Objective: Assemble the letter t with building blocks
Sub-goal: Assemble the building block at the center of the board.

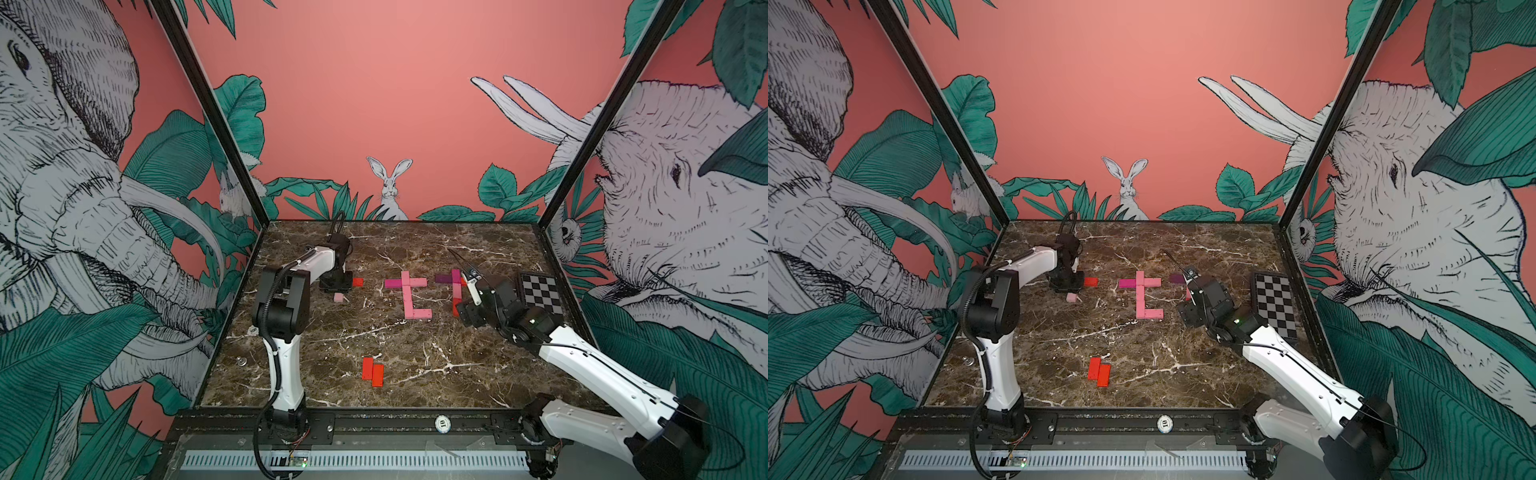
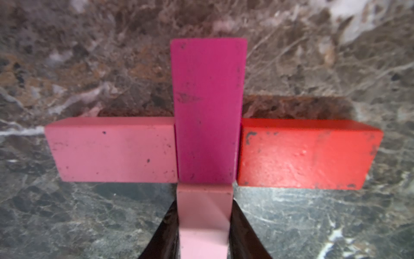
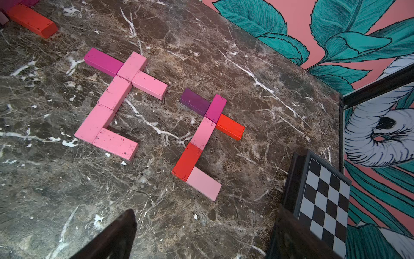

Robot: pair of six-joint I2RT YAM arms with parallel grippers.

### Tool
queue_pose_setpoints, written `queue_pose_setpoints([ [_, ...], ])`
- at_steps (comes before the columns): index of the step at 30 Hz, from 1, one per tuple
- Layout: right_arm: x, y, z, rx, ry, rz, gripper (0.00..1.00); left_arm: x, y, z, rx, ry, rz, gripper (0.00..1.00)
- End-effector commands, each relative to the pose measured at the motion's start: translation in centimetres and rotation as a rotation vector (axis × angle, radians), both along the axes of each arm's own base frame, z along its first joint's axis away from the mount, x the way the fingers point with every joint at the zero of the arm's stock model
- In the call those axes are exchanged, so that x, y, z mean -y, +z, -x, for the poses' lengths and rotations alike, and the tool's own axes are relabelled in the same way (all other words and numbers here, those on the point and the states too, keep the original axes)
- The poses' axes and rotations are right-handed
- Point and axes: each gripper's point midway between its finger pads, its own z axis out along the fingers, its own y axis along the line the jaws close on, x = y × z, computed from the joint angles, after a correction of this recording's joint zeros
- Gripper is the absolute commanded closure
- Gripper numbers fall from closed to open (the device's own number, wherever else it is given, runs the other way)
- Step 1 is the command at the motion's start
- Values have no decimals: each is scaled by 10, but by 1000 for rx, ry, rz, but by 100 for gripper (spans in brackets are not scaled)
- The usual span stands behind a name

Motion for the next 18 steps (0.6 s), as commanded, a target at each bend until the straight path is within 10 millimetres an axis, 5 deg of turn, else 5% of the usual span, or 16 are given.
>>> queue_pose_setpoints([
  [1,0,8,-5,30,-12,-13,5,0,-6,9,-48,-5,8,59],
  [18,1,8,-5,31,-13,-14,5,3,-5,10,-48,-14,26,59],
])
